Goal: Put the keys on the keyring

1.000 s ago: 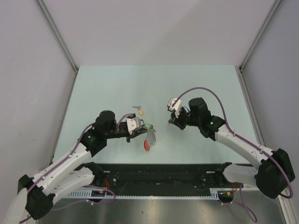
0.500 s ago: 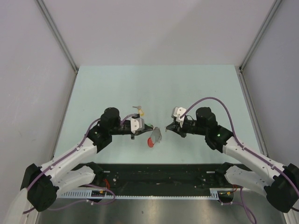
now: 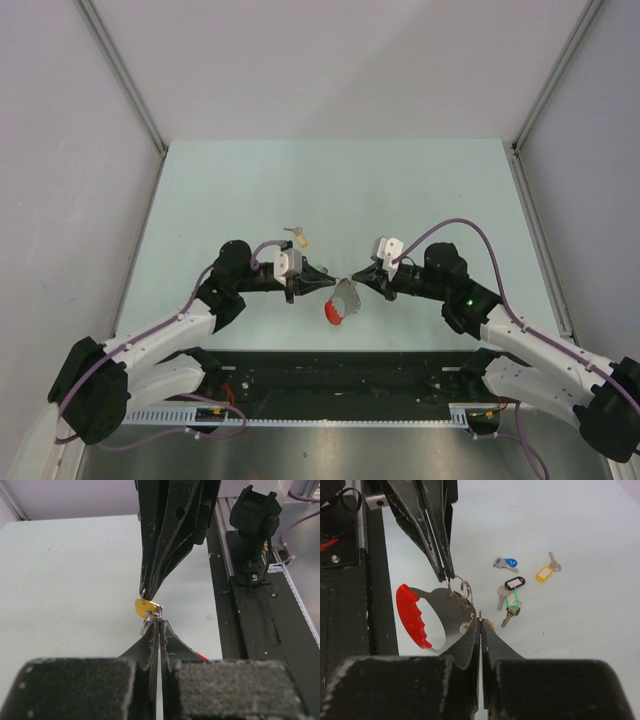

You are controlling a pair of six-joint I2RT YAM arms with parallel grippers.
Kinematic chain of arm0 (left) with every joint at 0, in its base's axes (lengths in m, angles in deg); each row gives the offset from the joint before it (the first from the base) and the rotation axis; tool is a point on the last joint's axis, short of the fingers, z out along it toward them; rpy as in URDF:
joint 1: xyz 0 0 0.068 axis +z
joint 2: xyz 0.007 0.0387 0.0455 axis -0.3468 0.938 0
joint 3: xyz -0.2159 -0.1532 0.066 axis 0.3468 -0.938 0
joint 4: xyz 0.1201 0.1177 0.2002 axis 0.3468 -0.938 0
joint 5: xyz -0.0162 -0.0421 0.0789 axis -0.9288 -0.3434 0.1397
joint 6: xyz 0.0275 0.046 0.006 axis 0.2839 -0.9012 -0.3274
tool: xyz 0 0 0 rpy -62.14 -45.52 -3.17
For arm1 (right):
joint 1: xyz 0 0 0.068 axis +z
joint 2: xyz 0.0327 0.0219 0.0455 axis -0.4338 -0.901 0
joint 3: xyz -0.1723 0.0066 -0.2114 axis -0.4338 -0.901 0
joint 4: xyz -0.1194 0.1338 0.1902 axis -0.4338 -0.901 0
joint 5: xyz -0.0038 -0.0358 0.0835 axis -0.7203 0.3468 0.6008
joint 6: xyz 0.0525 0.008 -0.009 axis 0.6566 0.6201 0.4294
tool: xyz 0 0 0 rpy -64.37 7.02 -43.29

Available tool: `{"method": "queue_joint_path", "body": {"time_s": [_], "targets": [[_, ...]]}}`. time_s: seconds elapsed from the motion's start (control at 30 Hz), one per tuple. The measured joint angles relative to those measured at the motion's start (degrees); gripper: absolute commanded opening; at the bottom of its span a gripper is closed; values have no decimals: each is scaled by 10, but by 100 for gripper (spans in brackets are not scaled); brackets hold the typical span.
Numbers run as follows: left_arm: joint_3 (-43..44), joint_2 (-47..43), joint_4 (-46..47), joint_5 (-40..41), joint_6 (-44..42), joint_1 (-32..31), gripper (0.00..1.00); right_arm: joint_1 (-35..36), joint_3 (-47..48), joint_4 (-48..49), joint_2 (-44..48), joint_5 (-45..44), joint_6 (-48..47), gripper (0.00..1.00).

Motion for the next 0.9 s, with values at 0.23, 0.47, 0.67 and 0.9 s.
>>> {"method": "queue_joint_path", "body": {"time_s": [0.23,0.47,0.67,0.9], "targets": [[-3,17,41,-3,32,0,1,0,-9,26,17,1,20,0],[-4,28,59,-3,47,0,0,0,-25,37,25,8,34,0],[-5,30,67,-4,50,0,0,1,-28,55,27,23,40,0],[-5,29,71,-5,51,0,1,2,-28,57,36,32,44,0]]}}
